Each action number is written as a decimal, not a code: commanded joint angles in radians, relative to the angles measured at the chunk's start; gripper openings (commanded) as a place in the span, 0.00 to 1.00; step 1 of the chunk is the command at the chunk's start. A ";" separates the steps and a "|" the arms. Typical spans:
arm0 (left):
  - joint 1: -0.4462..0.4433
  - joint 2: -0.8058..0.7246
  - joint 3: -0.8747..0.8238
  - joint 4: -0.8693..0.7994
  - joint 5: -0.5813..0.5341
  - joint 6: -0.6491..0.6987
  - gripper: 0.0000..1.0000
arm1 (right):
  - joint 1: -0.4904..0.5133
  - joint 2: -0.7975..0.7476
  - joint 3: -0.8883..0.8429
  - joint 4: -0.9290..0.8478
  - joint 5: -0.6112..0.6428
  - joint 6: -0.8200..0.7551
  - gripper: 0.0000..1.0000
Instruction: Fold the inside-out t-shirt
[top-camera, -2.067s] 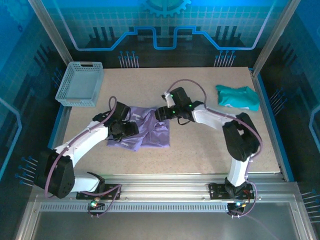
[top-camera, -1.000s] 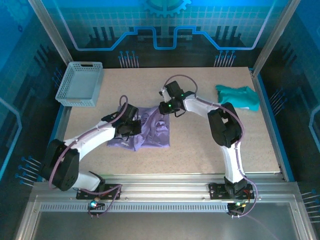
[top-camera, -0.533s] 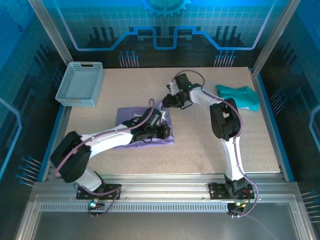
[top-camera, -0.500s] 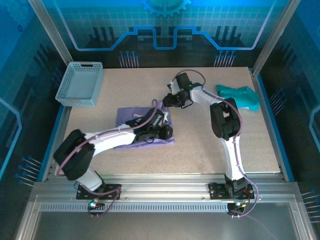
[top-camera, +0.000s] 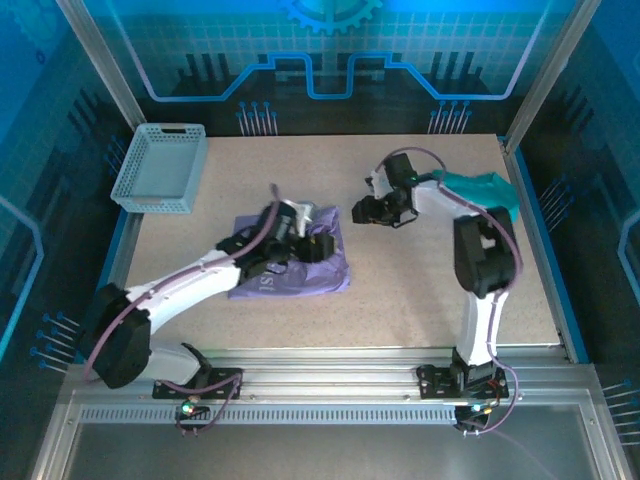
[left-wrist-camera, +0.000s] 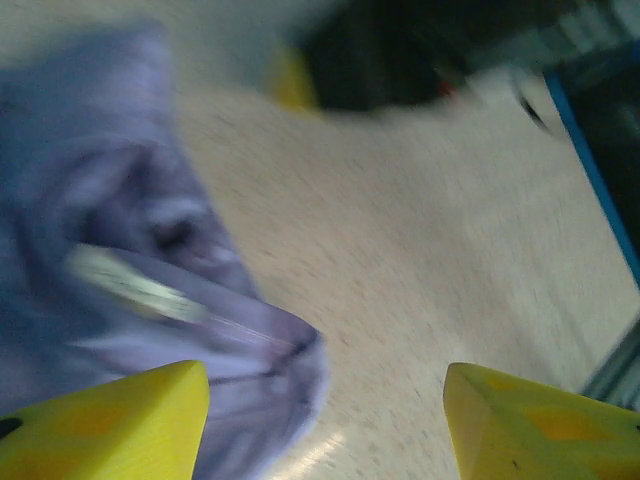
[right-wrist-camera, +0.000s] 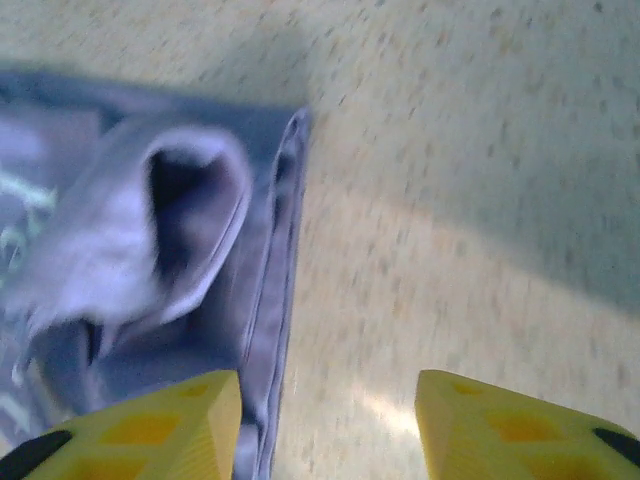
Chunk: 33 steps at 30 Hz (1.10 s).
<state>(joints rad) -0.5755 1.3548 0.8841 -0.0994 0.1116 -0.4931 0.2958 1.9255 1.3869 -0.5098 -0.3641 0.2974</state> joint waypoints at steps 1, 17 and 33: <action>0.143 -0.030 -0.063 -0.078 0.033 -0.083 0.65 | 0.060 -0.171 -0.159 0.081 0.012 -0.018 0.54; 0.289 0.072 -0.022 -0.241 0.019 -0.070 0.65 | 0.174 0.159 0.145 0.239 0.024 0.193 0.61; 0.289 0.104 -0.135 -0.202 0.010 -0.050 0.65 | 0.067 0.338 0.413 0.008 0.052 0.134 0.15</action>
<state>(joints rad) -0.2905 1.4414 0.7685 -0.3149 0.1127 -0.5503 0.3885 2.2044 1.7546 -0.3954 -0.3172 0.4675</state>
